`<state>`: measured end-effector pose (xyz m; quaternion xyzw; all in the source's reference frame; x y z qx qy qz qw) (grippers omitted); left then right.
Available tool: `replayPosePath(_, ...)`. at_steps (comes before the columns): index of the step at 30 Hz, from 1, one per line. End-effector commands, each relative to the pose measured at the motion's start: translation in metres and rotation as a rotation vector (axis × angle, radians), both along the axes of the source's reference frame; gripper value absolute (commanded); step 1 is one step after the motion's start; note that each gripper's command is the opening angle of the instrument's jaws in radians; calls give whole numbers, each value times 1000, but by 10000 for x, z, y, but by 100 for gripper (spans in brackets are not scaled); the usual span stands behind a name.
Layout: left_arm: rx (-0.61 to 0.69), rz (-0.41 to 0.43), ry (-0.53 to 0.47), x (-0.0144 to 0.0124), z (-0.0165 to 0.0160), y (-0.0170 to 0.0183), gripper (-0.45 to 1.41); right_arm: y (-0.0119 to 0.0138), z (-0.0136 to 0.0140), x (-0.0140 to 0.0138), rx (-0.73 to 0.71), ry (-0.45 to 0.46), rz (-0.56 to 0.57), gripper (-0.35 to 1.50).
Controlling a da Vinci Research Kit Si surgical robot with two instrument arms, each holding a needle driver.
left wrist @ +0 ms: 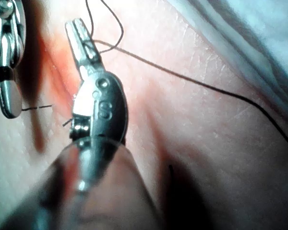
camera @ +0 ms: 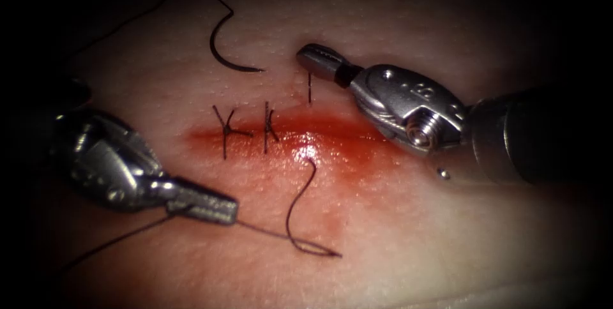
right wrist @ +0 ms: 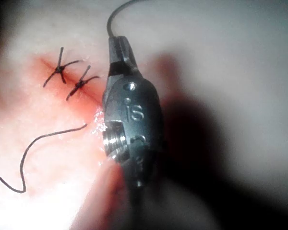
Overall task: Wound Closure
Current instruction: Adjust the short suture tail.
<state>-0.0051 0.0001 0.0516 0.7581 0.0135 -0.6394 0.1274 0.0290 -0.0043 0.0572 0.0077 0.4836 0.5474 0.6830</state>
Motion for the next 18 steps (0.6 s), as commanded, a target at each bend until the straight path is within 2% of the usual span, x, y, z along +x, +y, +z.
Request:
replayPosePath(1, -1, 0, -1, -4, 5, 2, -45, 4, 2, 6, -4, 6, 5, -35)
replayPosePath(11, -2, -8, 12, -1, -5, -1, -45, 4, -8, 4, 4, 16, 14, -35)
replayPosePath(12, 5, -10, 17, 1, -7, -1, -45, 3, -9, 4, -31, 6, -21, -35)
replayPosePath(13, 1, -13, 20, 3, -11, 0, -45, 0, -11, 3, -85, -4, -63, 26)
replayPosePath(15, -8, -15, 19, 6, -15, 1, -45, -2, -14, 0, -149, -9, -92, 99)
replayPosePath(16, -16, -19, 20, 7, -20, 2, -45, -2, -18, -5, -193, -8, -107, 126)
replayPosePath(18, -28, -23, 17, 6, -29, 5, -45, -2, -27, -17, -249, -5, -121, 143)
